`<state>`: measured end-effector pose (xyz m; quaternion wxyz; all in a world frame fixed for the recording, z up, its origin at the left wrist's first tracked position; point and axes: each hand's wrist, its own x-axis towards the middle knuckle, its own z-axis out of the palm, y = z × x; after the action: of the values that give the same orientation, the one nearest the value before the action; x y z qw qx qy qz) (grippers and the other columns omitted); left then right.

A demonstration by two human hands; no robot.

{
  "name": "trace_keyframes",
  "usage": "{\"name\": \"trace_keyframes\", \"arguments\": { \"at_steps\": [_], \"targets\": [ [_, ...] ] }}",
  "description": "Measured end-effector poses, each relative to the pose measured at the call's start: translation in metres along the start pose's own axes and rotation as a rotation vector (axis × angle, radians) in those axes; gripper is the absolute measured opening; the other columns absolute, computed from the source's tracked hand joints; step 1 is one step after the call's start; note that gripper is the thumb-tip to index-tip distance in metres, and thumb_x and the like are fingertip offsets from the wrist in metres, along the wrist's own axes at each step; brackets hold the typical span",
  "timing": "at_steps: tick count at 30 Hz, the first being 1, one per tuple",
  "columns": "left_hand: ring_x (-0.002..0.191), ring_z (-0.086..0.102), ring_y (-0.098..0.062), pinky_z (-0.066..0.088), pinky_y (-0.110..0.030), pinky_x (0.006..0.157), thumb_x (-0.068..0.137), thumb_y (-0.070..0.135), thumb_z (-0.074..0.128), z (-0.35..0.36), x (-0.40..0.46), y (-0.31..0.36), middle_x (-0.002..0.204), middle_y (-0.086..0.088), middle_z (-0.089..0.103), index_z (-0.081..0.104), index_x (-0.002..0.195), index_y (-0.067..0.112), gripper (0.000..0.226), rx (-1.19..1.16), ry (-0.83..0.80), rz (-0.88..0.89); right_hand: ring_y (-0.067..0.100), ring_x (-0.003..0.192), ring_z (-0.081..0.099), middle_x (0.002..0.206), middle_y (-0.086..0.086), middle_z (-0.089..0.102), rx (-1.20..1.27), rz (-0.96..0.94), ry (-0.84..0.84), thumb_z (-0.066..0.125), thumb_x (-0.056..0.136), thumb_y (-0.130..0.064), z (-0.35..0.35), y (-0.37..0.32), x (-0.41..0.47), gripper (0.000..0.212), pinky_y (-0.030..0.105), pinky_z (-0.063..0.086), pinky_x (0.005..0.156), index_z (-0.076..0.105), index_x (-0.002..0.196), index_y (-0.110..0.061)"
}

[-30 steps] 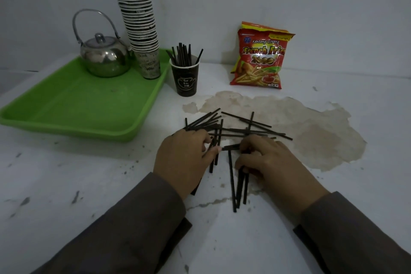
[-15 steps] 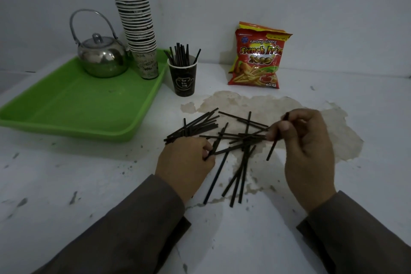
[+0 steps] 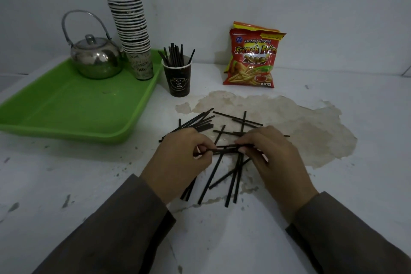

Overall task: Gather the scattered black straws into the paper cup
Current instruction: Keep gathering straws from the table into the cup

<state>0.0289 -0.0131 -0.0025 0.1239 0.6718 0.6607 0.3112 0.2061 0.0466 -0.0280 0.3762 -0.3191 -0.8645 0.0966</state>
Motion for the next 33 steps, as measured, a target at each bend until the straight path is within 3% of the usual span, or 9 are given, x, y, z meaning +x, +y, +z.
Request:
{"name": "trace_keyframes", "arguments": {
  "at_steps": [7,15,18,21,23,25,27,30,33],
  "targets": [
    [0.076,0.054,0.006,0.041,-0.002,0.065,0.079,0.014,0.067,-0.002,-0.004,0.007,0.068,0.019,0.055,0.072,0.089,0.021,0.013,-0.120,-0.026,0.021,0.016,0.070,0.059,0.075,0.006,0.069,-0.090,-0.103,-0.073,0.046,0.082,-0.023,0.004,0.001,0.002,0.028,0.022,0.037,0.074,0.069,0.084,-0.010],
    [0.067,0.057,0.009,0.041,0.000,0.062,0.077,0.018,0.070,-0.003,0.000,0.003,0.066,0.016,0.062,0.071,0.096,0.023,0.020,-0.232,-0.060,-0.081,0.023,0.059,0.063,0.067,0.008,0.068,-0.302,-0.217,-0.082,0.045,0.079,-0.018,0.005,-0.002,0.003,0.026,0.025,0.041,0.062,0.069,0.079,-0.006],
    [0.072,0.056,0.003,0.039,0.001,0.071,0.083,0.019,0.064,-0.002,0.001,-0.002,0.075,0.017,0.058,0.061,0.116,0.024,0.034,-0.149,-0.107,-0.060,0.022,0.062,0.064,0.071,0.008,0.069,-0.212,-0.111,-0.083,0.046,0.081,-0.021,0.000,-0.003,0.002,0.027,0.028,0.051,0.059,0.068,0.083,-0.007],
    [0.088,0.049,-0.004,0.035,-0.006,0.073,0.090,0.016,0.052,0.002,0.002,-0.005,0.091,0.010,0.053,0.063,0.113,0.024,0.027,-0.023,-0.145,-0.016,0.016,0.068,0.061,0.078,0.005,0.068,-0.086,0.063,-0.004,0.055,0.085,-0.018,-0.012,-0.004,0.003,0.015,0.028,0.051,0.062,0.066,0.091,-0.010],
    [0.094,0.048,-0.007,0.035,-0.011,0.075,0.092,0.016,0.048,0.005,0.002,-0.006,0.096,0.008,0.053,0.065,0.108,0.021,0.023,0.017,-0.117,-0.001,0.004,0.070,0.058,0.080,-0.004,0.065,0.014,0.190,0.078,0.059,0.086,-0.014,-0.021,-0.003,0.006,0.011,0.013,0.047,0.067,0.064,0.095,-0.013],
    [0.090,0.049,-0.007,0.035,-0.011,0.073,0.092,0.018,0.048,0.008,0.002,-0.005,0.095,0.008,0.054,0.064,0.103,0.019,0.020,0.040,-0.051,0.015,-0.005,0.071,0.060,0.078,-0.017,0.060,0.126,0.280,0.191,0.057,0.087,-0.016,-0.029,-0.002,0.010,0.010,0.006,0.047,0.068,0.059,0.094,-0.023],
    [0.083,0.048,-0.004,0.039,-0.012,0.072,0.091,0.020,0.049,0.013,0.002,-0.002,0.090,0.009,0.054,0.063,0.100,0.018,0.017,0.041,-0.018,0.034,-0.001,0.073,0.064,0.079,-0.017,0.063,0.253,0.348,0.312,0.054,0.089,-0.015,-0.034,-0.001,0.012,0.012,0.009,0.050,0.069,0.056,0.089,-0.028],
    [0.074,0.046,-0.002,0.037,-0.013,0.071,0.090,0.023,0.050,0.027,0.000,0.008,0.087,0.006,0.054,0.062,0.100,0.018,0.017,0.089,-0.078,0.063,0.006,0.069,0.064,0.080,-0.009,0.066,0.340,0.399,0.431,0.052,0.091,-0.012,-0.041,0.001,0.015,0.009,0.013,0.052,0.065,0.058,0.093,-0.019],
    [0.084,0.052,-0.010,0.043,-0.021,0.079,0.092,0.026,0.046,0.042,0.000,0.019,0.099,-0.002,0.060,0.061,0.102,0.015,0.021,0.186,-0.146,0.087,0.006,0.068,0.064,0.080,-0.007,0.066,0.367,0.424,0.454,0.052,0.091,-0.010,-0.042,0.004,0.015,0.008,0.013,0.052,0.065,0.058,0.095,-0.013]
  ]
}}
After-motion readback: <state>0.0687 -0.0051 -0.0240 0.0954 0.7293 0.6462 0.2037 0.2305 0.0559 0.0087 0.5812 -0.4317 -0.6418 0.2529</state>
